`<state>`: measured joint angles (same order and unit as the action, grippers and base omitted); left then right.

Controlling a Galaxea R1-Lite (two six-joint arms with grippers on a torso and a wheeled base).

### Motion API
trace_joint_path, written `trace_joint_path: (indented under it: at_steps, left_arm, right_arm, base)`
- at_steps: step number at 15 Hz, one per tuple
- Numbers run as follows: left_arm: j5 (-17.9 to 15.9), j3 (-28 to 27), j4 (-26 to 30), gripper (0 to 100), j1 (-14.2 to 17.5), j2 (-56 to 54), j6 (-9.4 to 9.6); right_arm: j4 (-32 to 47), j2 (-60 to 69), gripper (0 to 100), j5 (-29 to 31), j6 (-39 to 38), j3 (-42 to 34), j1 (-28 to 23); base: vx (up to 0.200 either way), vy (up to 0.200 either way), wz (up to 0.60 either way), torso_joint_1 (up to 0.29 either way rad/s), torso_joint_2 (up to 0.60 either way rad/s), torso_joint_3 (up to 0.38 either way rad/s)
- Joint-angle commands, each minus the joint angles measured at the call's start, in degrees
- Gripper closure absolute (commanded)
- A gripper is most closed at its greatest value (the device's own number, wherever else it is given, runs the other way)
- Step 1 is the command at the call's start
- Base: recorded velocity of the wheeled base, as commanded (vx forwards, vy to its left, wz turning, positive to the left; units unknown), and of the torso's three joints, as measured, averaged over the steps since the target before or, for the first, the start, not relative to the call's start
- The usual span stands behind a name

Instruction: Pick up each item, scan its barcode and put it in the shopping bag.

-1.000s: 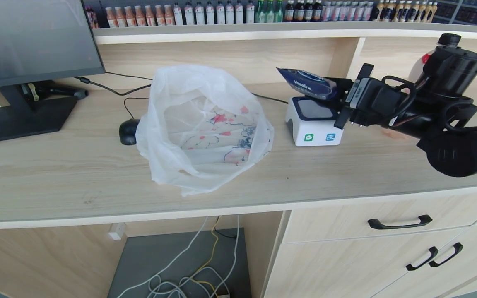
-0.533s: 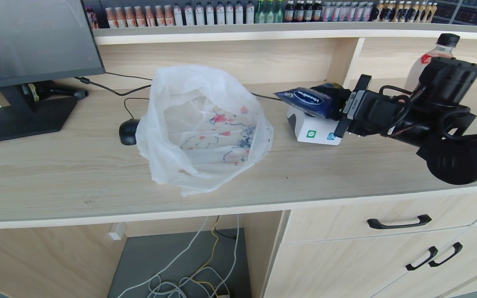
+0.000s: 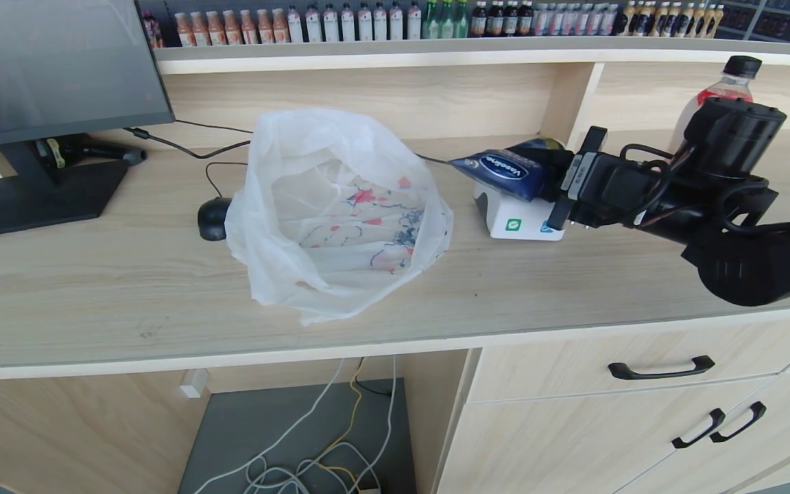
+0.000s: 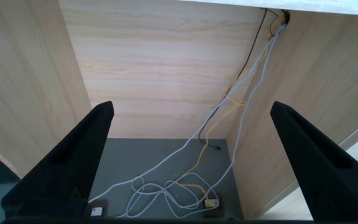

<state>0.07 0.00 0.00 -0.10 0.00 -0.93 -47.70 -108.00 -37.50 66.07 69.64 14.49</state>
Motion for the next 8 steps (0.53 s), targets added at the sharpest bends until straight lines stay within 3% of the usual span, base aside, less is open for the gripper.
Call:
trace_joint_path:
  at_steps: [1,8]
  left_arm:
    - [0.01,0.00,0.00,0,0.01,0.00,0.05]
    - [0.01,0.00,0.00,0,0.01,0.00,0.05]
  right_arm:
    - [0.07,-0.72,100,-0.03,-0.16,-0.04,0.01]
    - [0.07,-0.81,100,0.50,-0.51,0.58,1.50]
  base:
    - [0.000,0.000,0.00,0.000,0.00,0.000]
    - [0.000,0.000,0.00,0.000,0.00,0.000]
